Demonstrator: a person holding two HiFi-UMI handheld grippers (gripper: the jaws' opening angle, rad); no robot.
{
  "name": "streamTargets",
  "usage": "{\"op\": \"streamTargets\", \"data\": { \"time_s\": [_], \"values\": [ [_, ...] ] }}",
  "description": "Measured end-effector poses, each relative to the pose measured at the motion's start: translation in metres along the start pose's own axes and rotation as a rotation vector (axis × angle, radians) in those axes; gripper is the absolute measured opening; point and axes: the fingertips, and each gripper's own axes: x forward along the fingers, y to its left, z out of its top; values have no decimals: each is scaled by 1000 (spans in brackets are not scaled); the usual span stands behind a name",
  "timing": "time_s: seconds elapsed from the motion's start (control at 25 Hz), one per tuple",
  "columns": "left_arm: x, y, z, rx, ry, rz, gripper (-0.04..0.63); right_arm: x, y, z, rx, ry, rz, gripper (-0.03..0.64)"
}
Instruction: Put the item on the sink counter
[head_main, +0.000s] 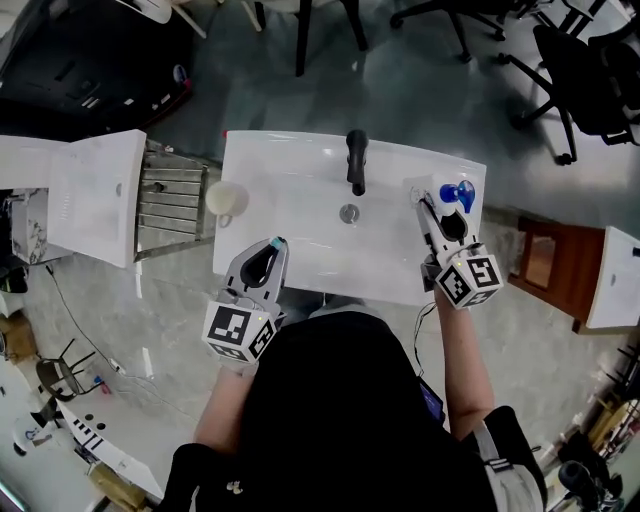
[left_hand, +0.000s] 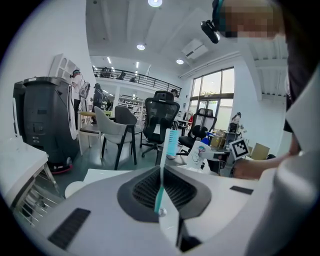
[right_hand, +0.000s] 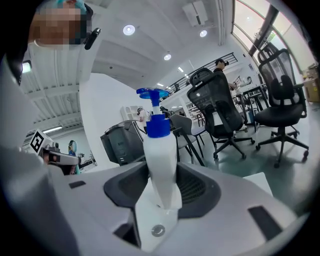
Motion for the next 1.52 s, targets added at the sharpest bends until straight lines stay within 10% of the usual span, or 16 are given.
{"op": "streamTargets", "data": {
  "time_s": [1.52],
  "values": [
    [-26,32,-46,-93,86,151,35,122,-50,-92,-223,194,-10,199]
  ]
}}
